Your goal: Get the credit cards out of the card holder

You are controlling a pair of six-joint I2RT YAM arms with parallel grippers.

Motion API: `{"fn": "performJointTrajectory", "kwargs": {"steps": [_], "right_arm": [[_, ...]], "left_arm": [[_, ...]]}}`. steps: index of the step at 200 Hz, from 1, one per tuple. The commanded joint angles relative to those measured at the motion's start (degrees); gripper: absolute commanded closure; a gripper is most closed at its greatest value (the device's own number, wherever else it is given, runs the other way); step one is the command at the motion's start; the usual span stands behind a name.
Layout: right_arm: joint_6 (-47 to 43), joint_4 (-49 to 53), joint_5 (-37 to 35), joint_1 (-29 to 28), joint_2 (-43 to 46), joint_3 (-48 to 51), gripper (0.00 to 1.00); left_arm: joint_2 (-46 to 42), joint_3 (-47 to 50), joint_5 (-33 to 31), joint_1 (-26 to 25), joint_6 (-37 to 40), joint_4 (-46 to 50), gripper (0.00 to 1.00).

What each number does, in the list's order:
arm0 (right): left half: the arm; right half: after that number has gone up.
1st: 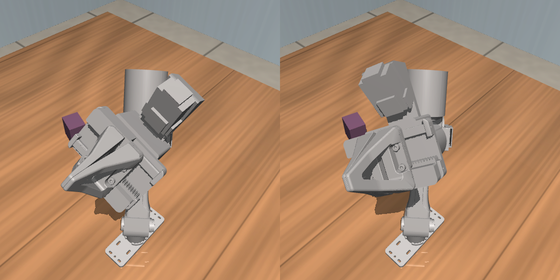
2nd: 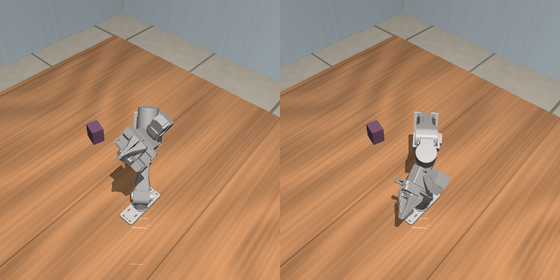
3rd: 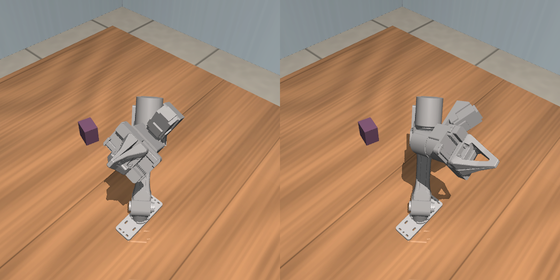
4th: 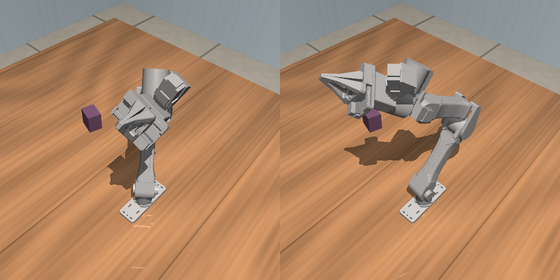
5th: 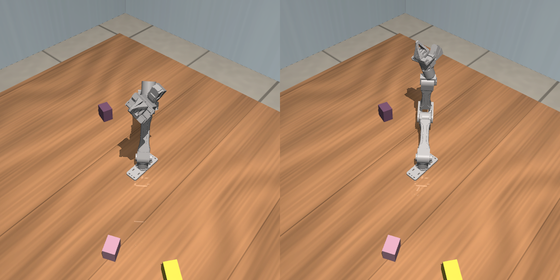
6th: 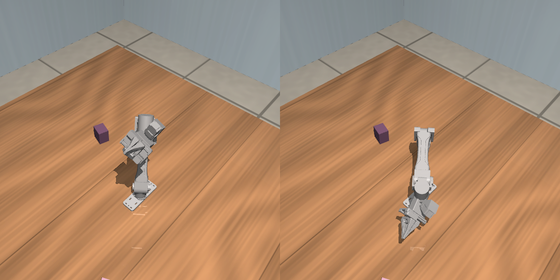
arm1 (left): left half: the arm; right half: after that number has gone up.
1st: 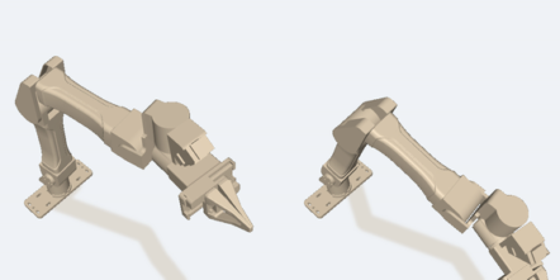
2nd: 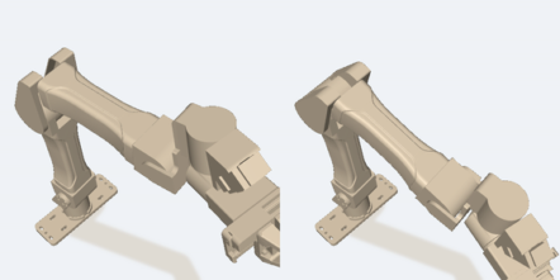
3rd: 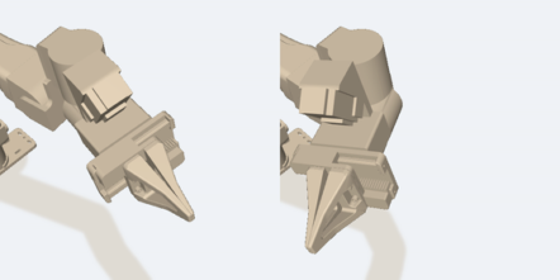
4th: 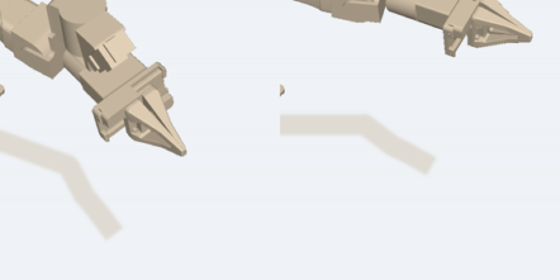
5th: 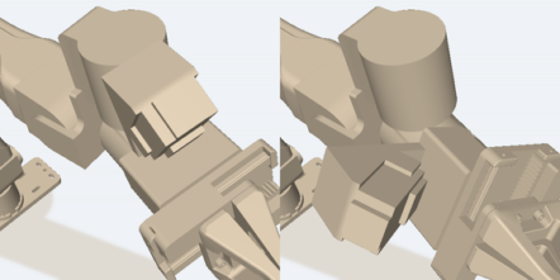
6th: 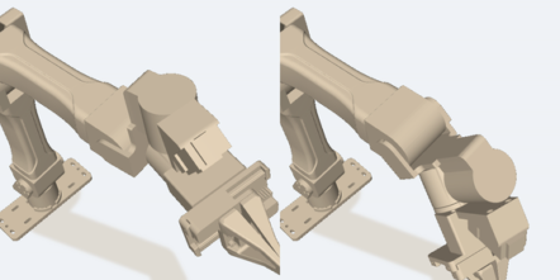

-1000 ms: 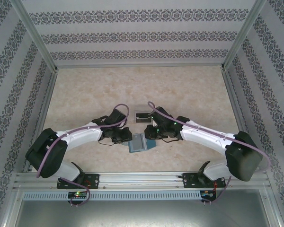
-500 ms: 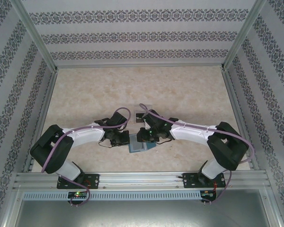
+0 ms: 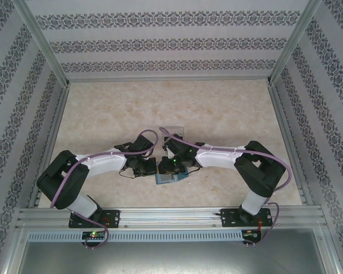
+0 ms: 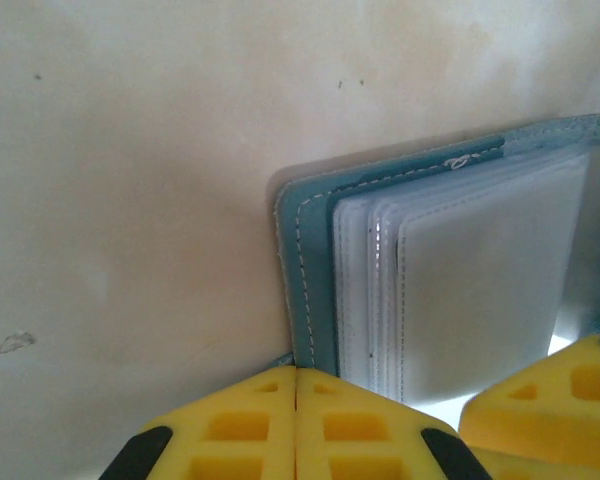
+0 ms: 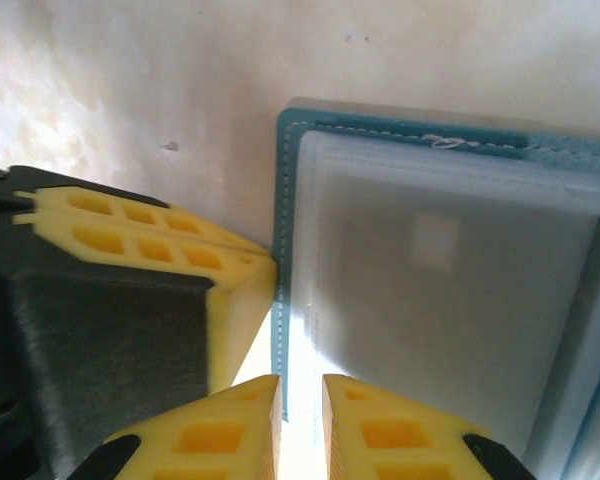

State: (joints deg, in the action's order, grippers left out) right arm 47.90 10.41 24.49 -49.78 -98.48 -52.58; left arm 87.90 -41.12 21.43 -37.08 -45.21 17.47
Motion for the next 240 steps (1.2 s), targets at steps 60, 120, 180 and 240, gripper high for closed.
{"fn": "performJointTrajectory", "kwargs": {"steps": [60, 120, 180, 240], "right_arm": [[-2.9, 13.7, -9.7, -1.3, 0.4, -4.4, 0.71], [-5.0, 22.8, -16.5, -2.6, 0.2, -7.9, 0.60], [-7.4, 32.6, -24.1, -3.2, 0.5, -11.5, 0.44], [-8.4, 36.3, -27.8, -3.2, 1.2, -12.6, 0.44]], "left_arm": [[-1.1, 2.1, -1.1, -0.4, 0.9, 0.1, 0.92], [-1.9, 2.4, -1.1, -0.5, 1.3, 0.3, 0.92], [-3.2, 2.3, -1.4, -0.4, 1.9, 0.9, 0.92], [-2.7, 1.4, -1.8, -0.4, 2.2, 1.6, 0.93]]}}
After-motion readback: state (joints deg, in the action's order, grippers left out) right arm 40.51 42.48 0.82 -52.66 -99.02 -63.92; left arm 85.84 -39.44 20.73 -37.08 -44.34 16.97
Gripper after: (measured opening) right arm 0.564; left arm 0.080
